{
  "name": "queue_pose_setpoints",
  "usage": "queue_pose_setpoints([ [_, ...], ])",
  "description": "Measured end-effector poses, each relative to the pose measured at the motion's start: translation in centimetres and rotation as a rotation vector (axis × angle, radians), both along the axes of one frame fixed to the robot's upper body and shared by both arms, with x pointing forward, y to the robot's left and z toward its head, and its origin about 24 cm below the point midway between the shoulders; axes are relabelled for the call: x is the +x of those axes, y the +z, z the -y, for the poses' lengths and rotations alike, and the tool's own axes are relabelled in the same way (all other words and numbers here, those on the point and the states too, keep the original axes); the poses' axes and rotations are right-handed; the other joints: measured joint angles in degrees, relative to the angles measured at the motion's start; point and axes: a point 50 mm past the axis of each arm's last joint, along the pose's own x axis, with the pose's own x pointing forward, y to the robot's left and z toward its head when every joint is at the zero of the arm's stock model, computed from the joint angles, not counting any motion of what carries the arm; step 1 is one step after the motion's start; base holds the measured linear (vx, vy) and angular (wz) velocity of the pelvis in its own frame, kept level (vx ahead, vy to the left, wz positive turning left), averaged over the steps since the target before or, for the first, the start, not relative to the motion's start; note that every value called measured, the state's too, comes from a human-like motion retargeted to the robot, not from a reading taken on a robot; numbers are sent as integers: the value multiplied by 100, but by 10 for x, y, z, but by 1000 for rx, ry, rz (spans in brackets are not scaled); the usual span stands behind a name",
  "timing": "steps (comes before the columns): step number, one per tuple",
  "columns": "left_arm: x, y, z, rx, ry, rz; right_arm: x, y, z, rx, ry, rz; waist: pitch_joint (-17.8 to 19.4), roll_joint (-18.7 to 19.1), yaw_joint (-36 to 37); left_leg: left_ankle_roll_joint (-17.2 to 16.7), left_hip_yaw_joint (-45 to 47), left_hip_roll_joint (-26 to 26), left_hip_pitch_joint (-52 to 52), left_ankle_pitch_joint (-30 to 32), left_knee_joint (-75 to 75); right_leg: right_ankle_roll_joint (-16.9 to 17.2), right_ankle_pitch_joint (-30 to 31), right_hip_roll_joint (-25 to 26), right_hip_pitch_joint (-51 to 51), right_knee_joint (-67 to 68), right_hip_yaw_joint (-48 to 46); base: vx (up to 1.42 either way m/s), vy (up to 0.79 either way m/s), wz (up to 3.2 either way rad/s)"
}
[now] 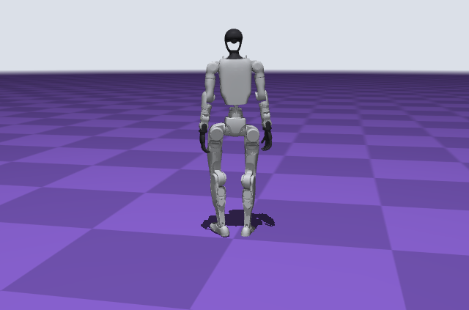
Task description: Upper body actions
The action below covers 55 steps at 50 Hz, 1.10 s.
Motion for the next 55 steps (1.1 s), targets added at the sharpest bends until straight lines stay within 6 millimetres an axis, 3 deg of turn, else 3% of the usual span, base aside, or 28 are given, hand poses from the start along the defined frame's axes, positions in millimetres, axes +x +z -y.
queue_pose_setpoints([
  [2, 1, 0, 1, 4, 3, 1, 2, 0, 1, -3, -5, 6, 25, -63, -2, 119, -376, -101, -142, 99, 247, 9, 64, -87, -47, 1, 89, -5, 4, -30],
  [7, 0, -1, 5, 1, 24, 1, 2, 1, 6, -14, -7, 8, 162, -236, 277, 806, -1918, -565, -290, -76, 371, 44, 229, -316, -81, 23, 418, 0, 11, -81],
  [10, -6, -1, 7, -5, 39, -9, 2, 1, 9, -25, 3, 6, 205, -261, 538, 922, -2924, -792, -193, -136, 96, 76, 340, -355, -148, 58, 754, 7, 17, -132],
  [17, -16, 0, 8, -6, 44, -40, 9, 1, 8, -17, -1, 30, 105, -129, 146, 1153, -2248, -665, 191, -110, -846, 224, 509, -383, -324, 131, 768, 2, 17, -48],
  [23, 4, 0, -2, 16, -9, 4, 20, 1, 4, 4, 12, 66, 451, -171, 371, 1424, -1475, -782, 453, -86, -1161, 309, 838, -432, -643, 299, 1258, -11, 16, -128],
  [25, 6, 1, -5, 20, -3, 14, 25, 1, 2, 4, 52, 70, 529, -135, 454, 1500, -1052, -734, 539, -132, -1242, 158, 873, -396, -786, 433, 1313, -15, 17, -178],
  [27, 2, 1, -7, 25, 9, 7, 25, 0, -1, 4, 81, 70, 518, -34, 376, 1543, -760, -620, 586, -174, -1294, -171, 685, -402, -826, 558, 788, -15, 10, -148],
  [33, -15, 2, -8, 41, 27, -47, 21, 0, -6, 18, 65, 65, 404, 109, 375, 1566, 226, -372, 657, -357, -1359, -475, 256, -647, -509, 633, -1966, -14, 4, -150],
  [44, -30, 1, 5, 12, 39, -90, 16, 1, 6, -21, 13, 27, 121, 237, 315, 1373, 1852, -222, 990, -768, -1503, -376, -54, -350, 108, 744, -3782, -13, -5, -167],
  [46, -27, 1, 6, 10, 40, -83, 15, 1, 6, -24, 4, 20, 82, 194, 310, 1315, 2032, -285, 1059, -821, -1533, -309, -237, -233, 211, 467, -3686, -9, -15, -144],
  [50, -18, 0, 6, 14, 42, -60, 11, 1, 6, -24, -8, -5, -9, 182, 219, 1141, 2318, -271, 1177, -865, -1541, -598, -125, 58, 19, 13, -2417, -6, -18, -99],
  [55, 2, -2, 8, 10, 47, 14, 7, 1, 6, -35, -28, -13, -97, 251, -87, 912, 2495, -131, 1256, -873, -1443, -755, -68, 271, -16, -263, -2320, -7, -20, -62],
])
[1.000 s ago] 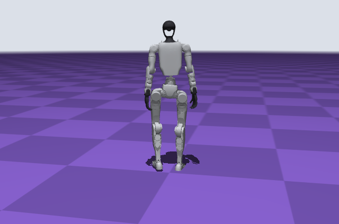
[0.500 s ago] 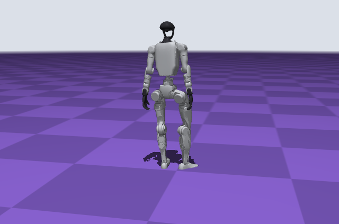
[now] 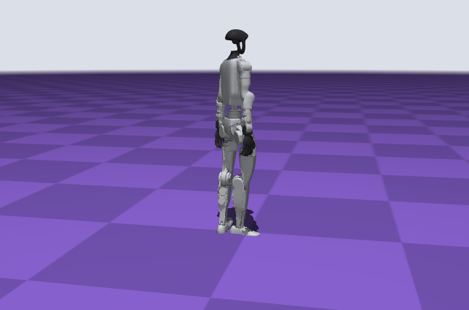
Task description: Upper body actions
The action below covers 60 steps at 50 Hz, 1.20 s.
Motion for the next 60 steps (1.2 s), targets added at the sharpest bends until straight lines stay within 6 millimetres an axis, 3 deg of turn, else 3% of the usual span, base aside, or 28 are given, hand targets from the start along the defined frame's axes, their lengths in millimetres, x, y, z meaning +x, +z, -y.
queue_pose_setpoints([
  [5, 13, 0, 1, 10, -44, 30, -5, 0, 1, 2, -17, -30, -81, 77, -49, -228, 106, 136, 109, 105, 177, -30, -111, 18, -96, 144, 328, -5, -14, -67],
  [10, 17, 0, 0, 4, -60, 50, -6, 0, 0, 5, -26, -29, -53, -43, -202, -354, 115, 364, 198, 730, 814, -92, -155, -64, 50, 68, 496, 2, -14, -53],
  [14, 19, 0, -1, 24, -67, 60, -4, 0, -1, 8, -33, -25, -15, -468, -24, 85, -110, 556, -113, 1484, 2078, -76, -175, -591, 51, 140, 830, -1, -12, -76],
  [16, 20, 0, 1, 19, -59, 60, -1, 0, 1, 4, -24, -19, 30, -620, 15, 537, -500, 672, -455, 1697, 2870, -56, -169, -813, 74, 154, 959, -2, -10, -63],
  [18, 19, -1, 4, 9, -46, 57, 4, 0, 3, -4, -13, -8, 40, -679, 12, 937, -1023, 776, -911, 1754, 3652, -39, -164, -960, 55, 179, 1065, -2, -2, -60],
  [20, 18, -1, 6, 2, -34, 51, 7, 1, 6, -13, -11, 0, 32, -658, 26, 1006, -1272, 842, -1160, 1673, 3960, -43, -153, -997, 7, 201, 1156, 0, -2, -61],
  [24, 9, -2, 11, -7, -6, 28, 12, 1, 8, -21, -23, 15, 53, -573, 248, 917, -1912, 494, -1467, 1510, 3334, -83, -100, -967, -66, 219, 1478, 4, 3, -112],
  [30, -4, -2, 12, -7, -4, -14, 10, 1, 6, -15, -39, 15, -21, -264, 235, 1024, -1694, 236, -1145, 1055, 1162, -86, -107, -690, -21, 211, 1684, 12, 4, -55],
  [35, 4, -2, 13, -11, -40, -9, 4, 1, 6, -22, -59, -7, 70, -77, 169, 938, -3054, -92, -1455, 1726, 858, -6, -134, -584, 161, 198, 1775, 13, 9, -16],
  [37, 9, -2, 14, -7, -58, 10, -3, 1, 6, -28, -71, -28, 71, -44, 220, 1178, -3284, -223, -1447, 2071, 797, 39, -133, -589, 202, 201, 1812, 17, 12, -19],
  [40, 11, -3, 17, -11, -62, 35, -16, 2, 10, -49, -60, -78, 71, -3, 309, 1500, -2806, -292, -1098, 1506, 634, 123, -124, -627, 301, 248, 1940, 29, 16, -49],
  [42, 6, -3, 18, -19, -46, 31, -19, 2, 10, -61, -34, -97, 48, 66, 291, 1534, -2979, -344, -942, 1487, 501, 138, -126, -564, 347, 280, 2052, 25, 13, -60],
  [52, -10, -1, 7, 1, 21, -49, -7, -2, -12, -14, -45, -27, -59, 34, 167, 1538, -2666, -438, -641, 1278, 197, 296, -47, -598, 296, 372, 2198, 14, 6, -32],
  [60, -9, -1, 6, 3, 36, -33, 7, -2, -13, -5, 18, 5, -20, -40, 211, 1538, -2483, -484, -516, 1066, 180, 408, 24, -645, 258, 433, 2446, 9, 7, -31],
])
